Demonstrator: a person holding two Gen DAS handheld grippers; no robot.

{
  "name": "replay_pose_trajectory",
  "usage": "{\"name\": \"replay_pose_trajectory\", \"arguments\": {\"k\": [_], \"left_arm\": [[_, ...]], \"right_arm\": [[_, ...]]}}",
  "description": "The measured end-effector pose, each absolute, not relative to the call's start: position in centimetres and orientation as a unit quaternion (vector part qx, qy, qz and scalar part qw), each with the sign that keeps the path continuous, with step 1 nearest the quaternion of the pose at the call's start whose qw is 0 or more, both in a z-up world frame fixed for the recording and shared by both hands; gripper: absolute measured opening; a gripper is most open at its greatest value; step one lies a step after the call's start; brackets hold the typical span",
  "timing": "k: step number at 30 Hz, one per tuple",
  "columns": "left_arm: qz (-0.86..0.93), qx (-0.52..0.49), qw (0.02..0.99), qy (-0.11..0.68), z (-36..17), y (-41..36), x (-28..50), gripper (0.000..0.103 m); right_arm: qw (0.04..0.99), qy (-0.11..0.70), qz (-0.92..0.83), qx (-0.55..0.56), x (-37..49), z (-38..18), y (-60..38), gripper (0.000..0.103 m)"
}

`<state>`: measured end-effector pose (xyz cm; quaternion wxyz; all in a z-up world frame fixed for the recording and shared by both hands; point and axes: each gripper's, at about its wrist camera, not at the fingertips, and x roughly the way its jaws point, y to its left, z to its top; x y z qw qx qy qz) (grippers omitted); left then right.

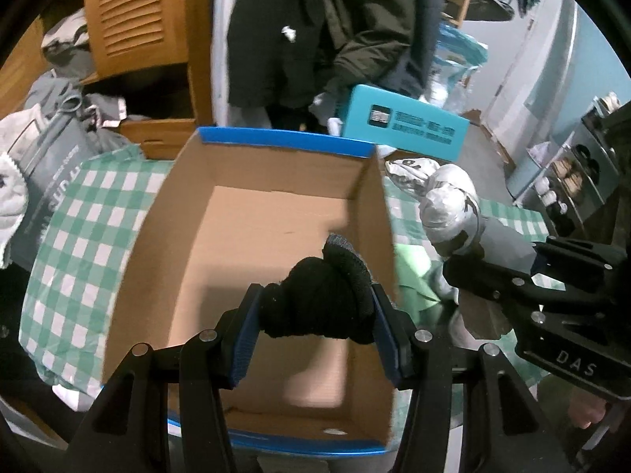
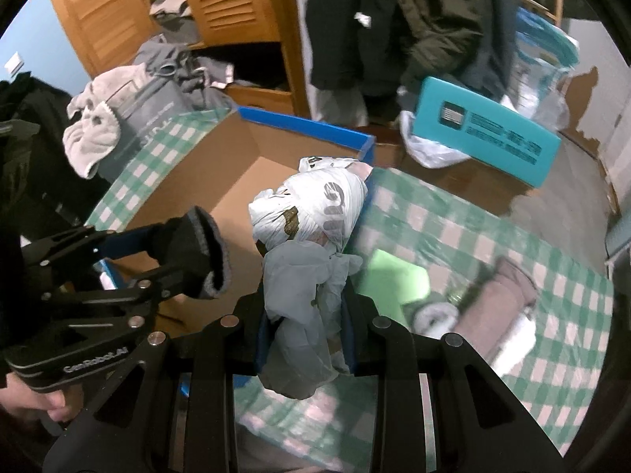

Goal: Organize soft objects
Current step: 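Carry the black sock and white bundle into the cardboard box with both tools, then open both tools to drop the items into the box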

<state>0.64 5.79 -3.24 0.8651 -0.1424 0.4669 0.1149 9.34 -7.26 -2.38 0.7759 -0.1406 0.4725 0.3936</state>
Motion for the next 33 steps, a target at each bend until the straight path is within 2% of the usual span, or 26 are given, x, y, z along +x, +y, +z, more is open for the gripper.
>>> {"name": "replay_pose_trajectory", "arguments": {"k": [18, 20, 22, 26, 28, 33], "left_arm": [[0.172, -0.18, 0.832, 0.496, -6.8, 11.8, -0.8, 0.057], [0.178, -0.184, 0.828, 0.499, -7.1, 12.2, -0.9, 0.058], [0.18, -0.188, 0.826, 0.5, -7.2, 12.5, -1.0, 0.064], [0.187, -0.188, 0.825, 0.499, -7.0, 12.6, -1.0, 0.071], [0.187, -0.187, 0.825, 0.499, -6.8, 12.4, -0.9, 0.076], [0.176, -0.184, 0.831, 0.494, -6.3, 11.7, -0.6, 0.077]], "right_arm": [[0.729, 0.499, 0.439, -0.163, 8.8, -5.0, 1.4, 0.028], [0.728, 0.505, 0.437, -0.157, 9.1, -5.3, 1.6, 0.032], [0.729, 0.508, 0.432, -0.157, 9.3, -5.5, 1.5, 0.039], [0.731, 0.514, 0.424, -0.145, 9.8, -5.6, 0.8, 0.056], [0.736, 0.514, 0.419, -0.137, 10.1, -5.4, 0.3, 0.057], [0.746, 0.509, 0.412, -0.124, 10.7, -4.8, -1.2, 0.063]]}}
